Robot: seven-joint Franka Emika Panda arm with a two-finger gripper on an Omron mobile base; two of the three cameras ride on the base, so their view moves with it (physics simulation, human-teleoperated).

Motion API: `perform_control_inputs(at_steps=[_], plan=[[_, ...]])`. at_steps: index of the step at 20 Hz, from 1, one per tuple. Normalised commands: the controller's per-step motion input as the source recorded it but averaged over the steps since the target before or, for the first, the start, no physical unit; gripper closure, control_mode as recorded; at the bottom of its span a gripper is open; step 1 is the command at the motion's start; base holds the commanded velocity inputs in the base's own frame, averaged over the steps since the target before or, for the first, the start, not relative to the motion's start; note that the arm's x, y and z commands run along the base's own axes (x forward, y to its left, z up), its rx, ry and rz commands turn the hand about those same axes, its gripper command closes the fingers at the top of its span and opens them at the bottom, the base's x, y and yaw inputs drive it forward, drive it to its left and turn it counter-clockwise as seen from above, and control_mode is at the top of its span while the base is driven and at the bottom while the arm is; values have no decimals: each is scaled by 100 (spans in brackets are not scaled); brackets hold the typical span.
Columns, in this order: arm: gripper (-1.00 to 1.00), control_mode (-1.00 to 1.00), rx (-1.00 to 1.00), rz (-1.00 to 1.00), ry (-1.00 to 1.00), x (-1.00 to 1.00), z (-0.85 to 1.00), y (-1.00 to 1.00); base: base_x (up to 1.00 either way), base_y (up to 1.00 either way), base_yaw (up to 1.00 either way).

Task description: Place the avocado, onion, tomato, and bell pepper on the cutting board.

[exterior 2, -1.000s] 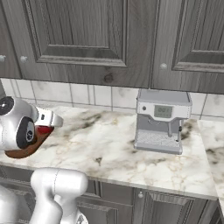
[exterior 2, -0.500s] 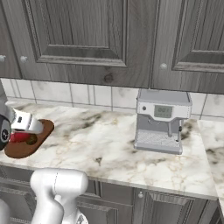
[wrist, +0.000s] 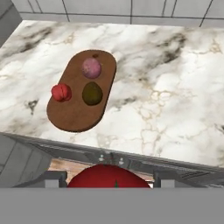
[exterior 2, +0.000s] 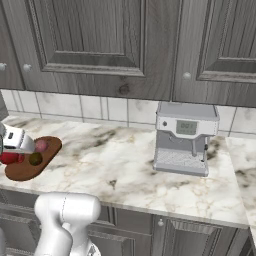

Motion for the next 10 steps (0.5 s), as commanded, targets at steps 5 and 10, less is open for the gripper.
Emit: perform_control_inputs(at_steps=[5,10], plan=[[100,-100,12,12,15,2,-28,37,0,0,0],[100,-100,6,13,3,16,-33,29,0,0,0]])
